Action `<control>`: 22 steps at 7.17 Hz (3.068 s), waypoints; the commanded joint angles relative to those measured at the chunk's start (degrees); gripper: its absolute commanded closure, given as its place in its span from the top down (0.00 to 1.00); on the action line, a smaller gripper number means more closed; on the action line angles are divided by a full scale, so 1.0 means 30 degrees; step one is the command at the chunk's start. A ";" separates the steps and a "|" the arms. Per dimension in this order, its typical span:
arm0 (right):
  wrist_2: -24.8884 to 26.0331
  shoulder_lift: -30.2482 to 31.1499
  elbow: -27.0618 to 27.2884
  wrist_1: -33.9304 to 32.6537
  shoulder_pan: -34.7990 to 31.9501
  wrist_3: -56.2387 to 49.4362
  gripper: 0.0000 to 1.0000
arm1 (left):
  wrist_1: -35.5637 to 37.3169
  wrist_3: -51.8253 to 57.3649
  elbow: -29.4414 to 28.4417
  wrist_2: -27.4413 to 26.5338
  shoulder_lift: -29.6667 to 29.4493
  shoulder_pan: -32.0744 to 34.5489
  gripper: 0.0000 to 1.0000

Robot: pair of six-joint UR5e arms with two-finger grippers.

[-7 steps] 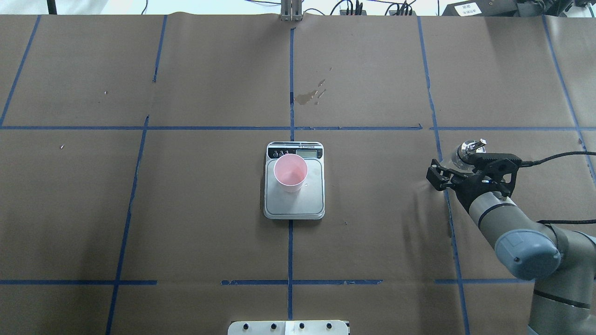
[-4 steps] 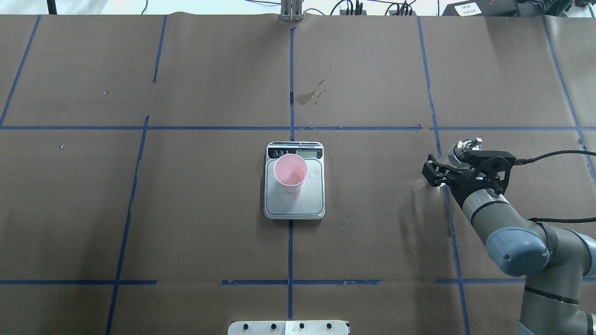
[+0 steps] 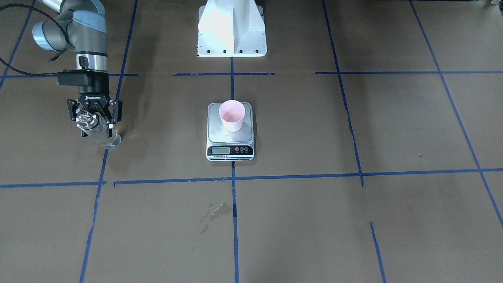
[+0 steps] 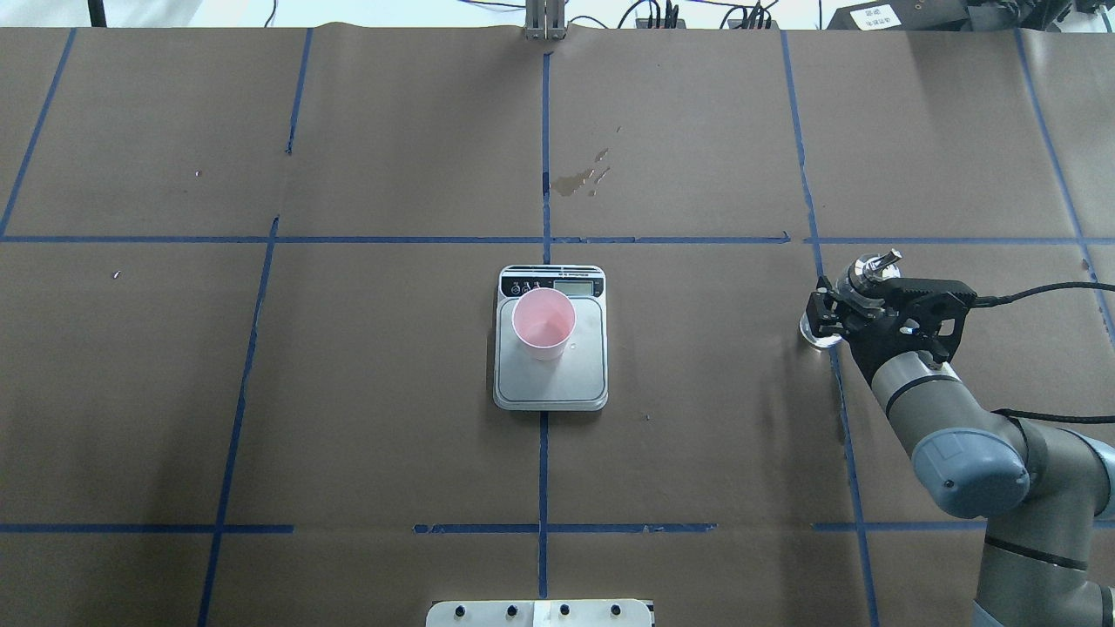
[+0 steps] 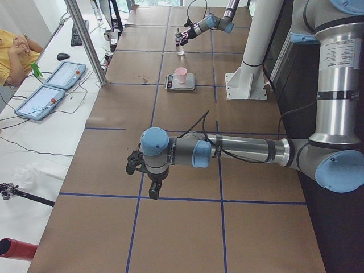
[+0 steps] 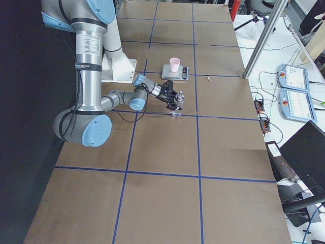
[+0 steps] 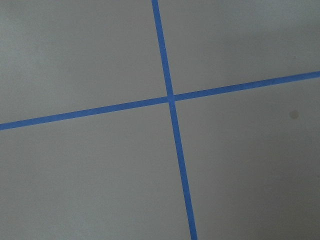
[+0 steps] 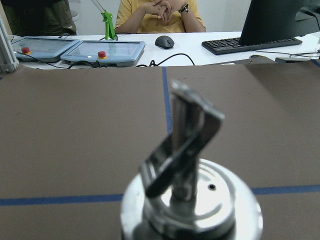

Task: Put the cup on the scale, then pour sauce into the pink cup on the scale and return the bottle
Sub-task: 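Grasp the glass bottle with the right gripper and lift it, then carry the bottle with the right gripper over the pink cup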

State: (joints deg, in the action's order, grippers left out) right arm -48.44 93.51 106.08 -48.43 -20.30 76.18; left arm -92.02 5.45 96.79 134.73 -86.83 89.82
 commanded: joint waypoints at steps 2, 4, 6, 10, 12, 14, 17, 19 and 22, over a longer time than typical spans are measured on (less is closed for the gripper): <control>0.0676 -0.0027 0.0351 0.0059 -0.0001 -0.0170 0.00 | 0.0000 -0.0030 -0.0009 0.0002 0.0000 0.0000 1.00; 0.0735 -0.0230 0.1519 0.0031 -0.0001 -0.2728 0.00 | 0.0000 -0.0031 -0.0038 0.0002 0.0000 0.0000 1.00; 0.1607 -0.0841 0.1993 0.0030 0.0028 -0.7378 0.00 | 0.0029 -0.0060 -0.0038 0.0002 0.0000 0.0000 1.00; 0.1438 -0.1023 0.2552 -0.0262 -0.0147 -0.9164 0.00 | 0.0029 -0.0118 -0.0155 -0.0027 0.0000 0.0000 1.00; 0.1381 -0.1110 0.2492 -0.0233 -0.0060 -0.9193 0.00 | 0.0059 -0.0119 -0.0097 -0.0027 -0.0029 -0.0029 1.00; 0.1380 -0.2332 0.2229 -0.1976 -0.0001 -0.9746 0.00 | 0.0059 -0.0119 -0.0155 -0.0027 -0.0030 -0.0029 1.00; 0.2397 -0.6873 0.2141 -1.1602 0.1016 -1.0160 0.00 | 0.0059 -0.0119 -0.0126 0.0002 -0.0030 0.0000 1.00; 0.5794 -0.8632 0.1586 -1.5685 0.2718 -1.0683 0.00 | 0.0059 -0.0119 -0.0243 0.0002 -0.0030 -0.0029 1.00; 0.7854 -0.9722 0.0503 -1.7694 0.3280 -1.2563 0.00 | 0.0059 -0.0119 -0.0331 0.0002 -0.0001 -0.0029 1.00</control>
State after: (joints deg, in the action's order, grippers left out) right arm -26.69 65.59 108.91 -100.01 -10.99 39.75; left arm -91.85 5.10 95.86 134.74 -86.91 89.74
